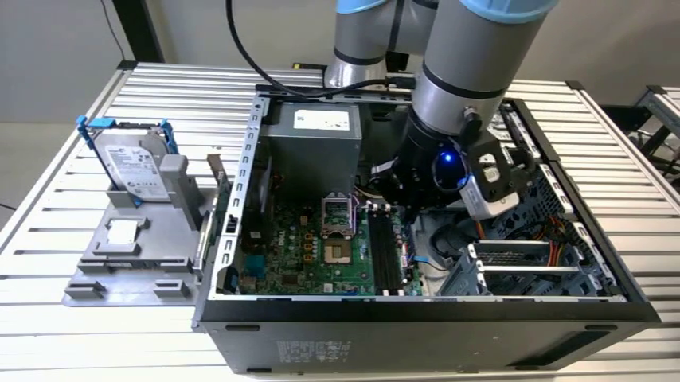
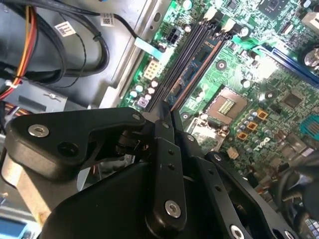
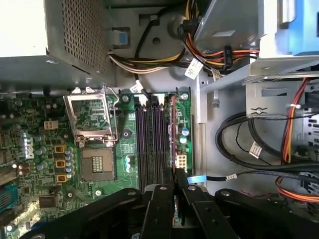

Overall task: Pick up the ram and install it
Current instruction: 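Insert the ram into the slot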

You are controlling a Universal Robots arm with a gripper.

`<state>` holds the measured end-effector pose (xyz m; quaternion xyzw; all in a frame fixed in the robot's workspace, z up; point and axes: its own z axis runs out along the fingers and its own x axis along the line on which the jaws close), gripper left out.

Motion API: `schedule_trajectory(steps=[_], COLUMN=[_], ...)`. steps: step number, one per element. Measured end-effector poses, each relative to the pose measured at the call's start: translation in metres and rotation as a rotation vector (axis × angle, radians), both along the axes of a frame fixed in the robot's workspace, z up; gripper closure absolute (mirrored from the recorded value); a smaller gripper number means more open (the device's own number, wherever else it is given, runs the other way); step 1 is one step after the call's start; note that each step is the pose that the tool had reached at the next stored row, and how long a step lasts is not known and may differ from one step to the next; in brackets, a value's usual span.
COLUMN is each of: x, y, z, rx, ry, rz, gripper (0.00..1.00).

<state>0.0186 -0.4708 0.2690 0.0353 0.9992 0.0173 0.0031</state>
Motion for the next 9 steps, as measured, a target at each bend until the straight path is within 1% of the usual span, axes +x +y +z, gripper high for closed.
schedule_trajectory(steps=[4, 5, 6, 9], x=[-0.0001, -0.0002, -0.0001, -0.0002], y=[-0.0001, -0.0016, -0.0024, -0.0038], z=[-0.0072, -0.0222, -0.0256, -0.031], rx=[0.0, -0.0002, -0.0002, -0.0008], ry=[0.0, 0.0, 0.0, 0.0], rz=[0.0, 0.0, 0.0, 0.0], gripper=[1.0, 1.0, 1.0, 1.0])
